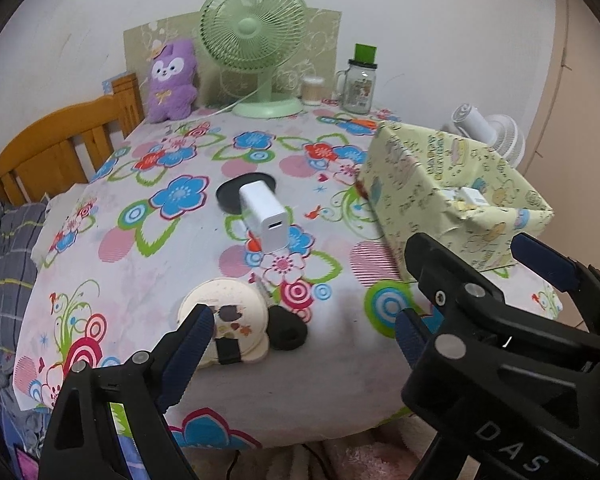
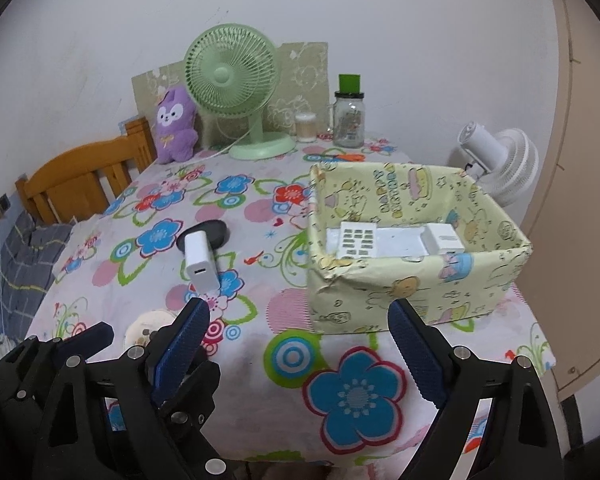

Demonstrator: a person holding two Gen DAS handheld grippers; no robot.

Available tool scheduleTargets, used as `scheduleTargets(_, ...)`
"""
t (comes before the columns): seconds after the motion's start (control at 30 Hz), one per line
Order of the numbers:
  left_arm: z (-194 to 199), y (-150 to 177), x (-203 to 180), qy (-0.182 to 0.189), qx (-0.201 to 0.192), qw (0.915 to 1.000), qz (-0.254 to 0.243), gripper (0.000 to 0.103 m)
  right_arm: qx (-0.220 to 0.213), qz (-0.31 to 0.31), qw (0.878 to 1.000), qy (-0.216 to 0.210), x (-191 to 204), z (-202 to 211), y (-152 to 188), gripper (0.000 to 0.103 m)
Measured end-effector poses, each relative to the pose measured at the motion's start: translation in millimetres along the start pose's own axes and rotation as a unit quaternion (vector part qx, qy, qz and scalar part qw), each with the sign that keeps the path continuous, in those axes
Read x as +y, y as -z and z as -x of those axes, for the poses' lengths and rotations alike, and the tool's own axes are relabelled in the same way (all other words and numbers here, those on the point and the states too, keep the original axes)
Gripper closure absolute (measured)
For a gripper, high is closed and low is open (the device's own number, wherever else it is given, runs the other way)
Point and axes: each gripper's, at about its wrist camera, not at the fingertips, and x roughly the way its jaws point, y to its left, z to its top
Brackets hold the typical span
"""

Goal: Organize rigid objects
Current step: 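Grasp the round cream compact with left tool while right tool approaches the white charger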

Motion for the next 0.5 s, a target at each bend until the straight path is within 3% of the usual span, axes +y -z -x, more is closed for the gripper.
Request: scheduleTargets(0.5,-20.3,-7.0,36.4,-0.009,0.013,0.9998,0.015,0.010,0.011,0.021,1.000,-0.004,36.4,-26.6,-7.1,0.013)
